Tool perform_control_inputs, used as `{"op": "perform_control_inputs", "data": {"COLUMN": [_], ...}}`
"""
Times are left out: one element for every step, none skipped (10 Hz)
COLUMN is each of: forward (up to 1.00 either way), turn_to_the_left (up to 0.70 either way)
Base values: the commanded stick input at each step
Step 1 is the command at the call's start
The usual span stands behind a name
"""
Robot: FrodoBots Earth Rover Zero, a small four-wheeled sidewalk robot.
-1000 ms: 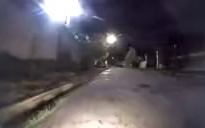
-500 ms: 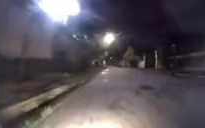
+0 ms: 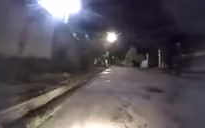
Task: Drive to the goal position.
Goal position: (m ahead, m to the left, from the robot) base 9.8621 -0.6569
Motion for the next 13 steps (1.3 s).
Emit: {"op": "perform_control_inputs", "data": {"forward": [0.7,0.7,0.7,0.7,0.7,0.7,0.7,0.69,0.5,0.5,0.5,0.5,0.5], "turn_to_the_left": [0.0,0.0,0.0,0.0,0.0,0.0,0.0,0.0,0.0,0.0,0.0,0.0,0.0]}}
